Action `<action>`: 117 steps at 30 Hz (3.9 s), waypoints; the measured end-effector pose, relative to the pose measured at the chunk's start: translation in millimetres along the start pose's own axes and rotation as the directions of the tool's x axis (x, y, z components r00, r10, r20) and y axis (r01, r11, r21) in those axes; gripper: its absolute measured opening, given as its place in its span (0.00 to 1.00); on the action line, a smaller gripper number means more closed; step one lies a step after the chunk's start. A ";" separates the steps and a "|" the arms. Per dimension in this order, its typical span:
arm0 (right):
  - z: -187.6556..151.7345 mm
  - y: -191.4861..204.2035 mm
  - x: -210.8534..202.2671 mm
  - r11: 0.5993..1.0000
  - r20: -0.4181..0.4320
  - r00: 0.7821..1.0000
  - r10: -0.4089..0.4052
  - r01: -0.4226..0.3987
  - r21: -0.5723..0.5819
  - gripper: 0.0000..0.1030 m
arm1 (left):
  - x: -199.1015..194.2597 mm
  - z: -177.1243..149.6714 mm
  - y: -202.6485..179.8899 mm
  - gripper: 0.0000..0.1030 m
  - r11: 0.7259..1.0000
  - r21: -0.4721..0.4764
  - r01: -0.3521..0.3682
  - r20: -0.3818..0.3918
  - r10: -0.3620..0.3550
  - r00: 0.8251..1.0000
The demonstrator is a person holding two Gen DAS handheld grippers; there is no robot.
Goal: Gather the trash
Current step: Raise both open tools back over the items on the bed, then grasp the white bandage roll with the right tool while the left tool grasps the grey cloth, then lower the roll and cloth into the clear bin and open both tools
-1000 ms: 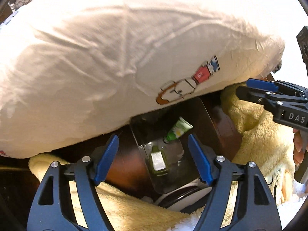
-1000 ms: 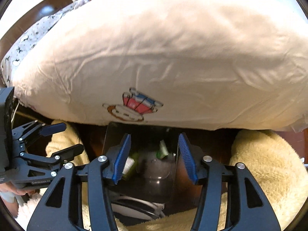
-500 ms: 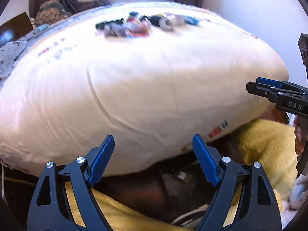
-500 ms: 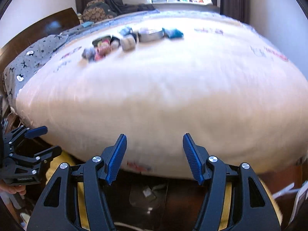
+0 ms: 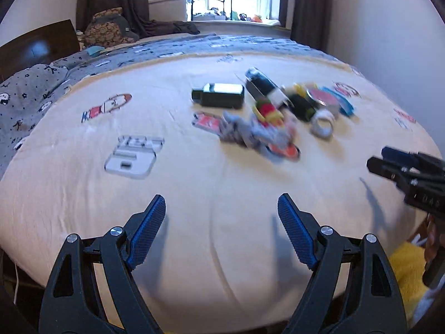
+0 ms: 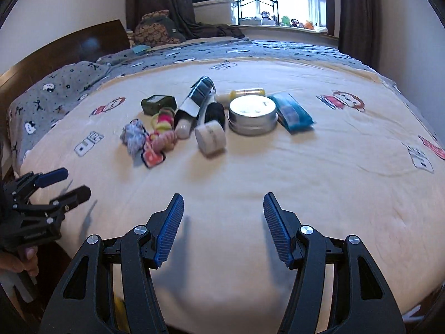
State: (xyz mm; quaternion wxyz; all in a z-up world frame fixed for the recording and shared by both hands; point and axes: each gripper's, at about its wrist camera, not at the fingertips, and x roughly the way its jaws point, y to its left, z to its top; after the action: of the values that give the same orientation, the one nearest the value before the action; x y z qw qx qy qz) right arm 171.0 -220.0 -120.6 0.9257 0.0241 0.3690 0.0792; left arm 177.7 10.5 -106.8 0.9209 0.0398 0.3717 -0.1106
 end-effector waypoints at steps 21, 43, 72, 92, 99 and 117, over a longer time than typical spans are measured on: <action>39.5 8.3 62.5 0.998 -0.028 0.999 0.037 -0.038 -0.042 0.30 | 81.8 63.4 -0.8 0.70 0.999 0.009 0.043 -0.071 -0.043 0.997; 14.3 4.9 -16.2 0.998 0.055 0.998 0.018 -0.014 -0.067 0.24 | 17.6 52.1 -33.0 0.26 0.992 0.075 0.100 -0.002 -0.100 0.995; -119.2 8.4 -114.8 1.000 -0.045 0.999 -0.014 0.014 -0.017 0.25 | -92.3 -94.0 -103.3 0.26 0.941 0.171 0.291 -0.060 -0.285 0.957; -208.7 -1.7 -26.7 0.992 -0.396 0.917 0.053 -0.004 0.124 0.25 | 13.7 -205.0 -116.5 0.26 0.934 0.099 0.344 -0.463 -0.263 0.846; -221.2 1.1 -12.5 0.989 -0.445 0.892 0.082 -0.019 0.146 0.25 | 28.1 -215.7 -118.3 0.27 0.931 0.090 0.354 -0.512 -0.262 0.818; -206.9 -12.5 -13.3 0.980 -0.419 0.903 0.093 -0.009 0.198 0.50 | 31.8 -213.2 -116.0 0.62 0.936 0.093 0.339 -0.505 -0.249 0.826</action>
State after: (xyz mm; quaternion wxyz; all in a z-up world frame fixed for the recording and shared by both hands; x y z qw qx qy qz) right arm 20.9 -237.3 -263.1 0.8136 0.1046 0.5675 0.0710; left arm 28.8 -74.7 -281.5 0.7622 0.0906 0.5808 -0.2711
